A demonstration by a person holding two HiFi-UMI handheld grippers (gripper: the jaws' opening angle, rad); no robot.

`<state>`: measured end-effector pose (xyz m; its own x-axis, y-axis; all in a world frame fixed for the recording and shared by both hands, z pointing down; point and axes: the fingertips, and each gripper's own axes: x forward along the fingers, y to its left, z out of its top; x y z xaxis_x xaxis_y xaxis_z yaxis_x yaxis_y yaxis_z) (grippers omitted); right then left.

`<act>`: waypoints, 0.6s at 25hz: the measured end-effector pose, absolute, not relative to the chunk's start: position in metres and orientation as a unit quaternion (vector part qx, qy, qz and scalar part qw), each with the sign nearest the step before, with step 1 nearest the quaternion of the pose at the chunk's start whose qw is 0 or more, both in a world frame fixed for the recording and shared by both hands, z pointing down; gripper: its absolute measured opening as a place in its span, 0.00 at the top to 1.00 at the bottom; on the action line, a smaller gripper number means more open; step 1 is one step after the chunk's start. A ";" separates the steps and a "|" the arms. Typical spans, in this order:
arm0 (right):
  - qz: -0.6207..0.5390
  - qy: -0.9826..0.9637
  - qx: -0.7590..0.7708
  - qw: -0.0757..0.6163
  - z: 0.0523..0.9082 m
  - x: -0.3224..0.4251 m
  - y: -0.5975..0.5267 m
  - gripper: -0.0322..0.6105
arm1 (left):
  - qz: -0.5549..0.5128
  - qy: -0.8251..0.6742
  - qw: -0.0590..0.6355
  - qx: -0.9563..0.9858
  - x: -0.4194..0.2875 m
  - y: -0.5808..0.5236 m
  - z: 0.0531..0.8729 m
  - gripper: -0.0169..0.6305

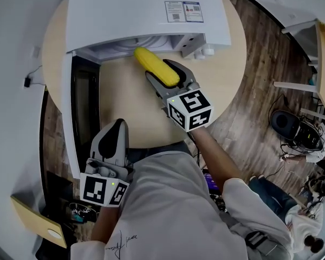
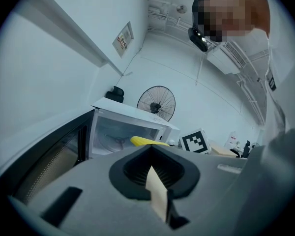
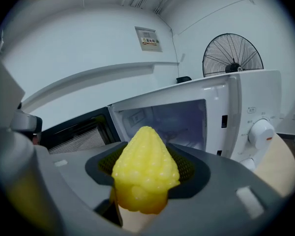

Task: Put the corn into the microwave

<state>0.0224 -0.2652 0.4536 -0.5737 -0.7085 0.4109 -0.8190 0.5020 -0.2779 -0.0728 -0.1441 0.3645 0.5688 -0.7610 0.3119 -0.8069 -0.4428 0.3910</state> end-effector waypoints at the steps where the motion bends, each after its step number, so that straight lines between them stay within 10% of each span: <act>1: 0.226 -0.858 0.445 0.122 0.456 0.021 -0.271 0.54 | 0.046 -0.465 0.256 0.846 -0.075 -0.145 0.365 0.98; 15: 0.224 -0.855 0.452 0.123 0.483 0.005 -0.330 0.54 | 0.057 -0.486 0.266 0.831 -0.085 -0.158 0.373 0.98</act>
<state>0.0054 -0.3300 0.4826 -0.5609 -0.7178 0.4125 -0.8278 0.4907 -0.2720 -0.0853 -0.1583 0.3728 0.5220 -0.7767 0.3525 -0.8371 -0.3873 0.3864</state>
